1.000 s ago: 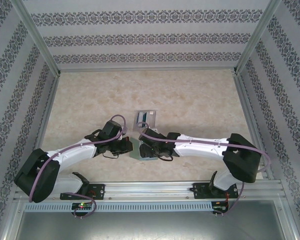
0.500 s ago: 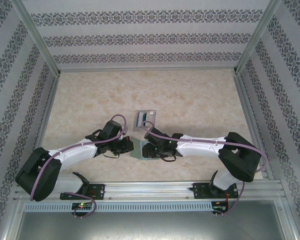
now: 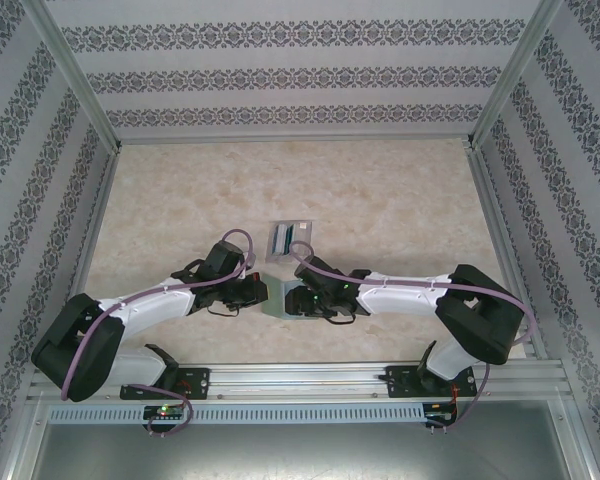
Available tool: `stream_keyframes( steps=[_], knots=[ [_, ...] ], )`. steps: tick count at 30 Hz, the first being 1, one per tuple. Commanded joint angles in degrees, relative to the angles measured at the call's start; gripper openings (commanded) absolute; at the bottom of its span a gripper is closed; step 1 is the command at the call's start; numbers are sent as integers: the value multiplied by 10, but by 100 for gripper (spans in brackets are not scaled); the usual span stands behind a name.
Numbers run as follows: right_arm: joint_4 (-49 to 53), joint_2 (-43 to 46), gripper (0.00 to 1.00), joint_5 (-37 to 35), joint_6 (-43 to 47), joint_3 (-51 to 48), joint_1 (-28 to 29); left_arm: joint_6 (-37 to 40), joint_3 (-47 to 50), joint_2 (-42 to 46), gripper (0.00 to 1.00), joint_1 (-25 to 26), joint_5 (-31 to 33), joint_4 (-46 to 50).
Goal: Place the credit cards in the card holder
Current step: Open the card holder at the center of the table.
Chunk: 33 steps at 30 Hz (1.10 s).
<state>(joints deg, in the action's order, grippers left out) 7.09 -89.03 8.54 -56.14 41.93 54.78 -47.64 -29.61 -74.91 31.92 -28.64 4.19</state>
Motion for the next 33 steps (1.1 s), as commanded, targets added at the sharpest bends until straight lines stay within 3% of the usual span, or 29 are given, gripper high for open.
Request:
stream_keyframes(
  steps=[1,11,21,26,33],
  knots=[
    [-56,-5,55,37,-27,-29,-9,1,4,-12,0,5,-4,-6],
    [33,71,56,-30,12,-37,-15,-1,11,7,0,5,21,8],
    [6,30,55,2,9,-37,-18,-7,8,-6,0,6,10,-4],
    [11,33,51,3,14,-27,-15,-5,3,-11,0,5,4,0],
    [68,70,53,-33,27,-11,-14,-5,3,-9,0,5,6,4]
  ],
)
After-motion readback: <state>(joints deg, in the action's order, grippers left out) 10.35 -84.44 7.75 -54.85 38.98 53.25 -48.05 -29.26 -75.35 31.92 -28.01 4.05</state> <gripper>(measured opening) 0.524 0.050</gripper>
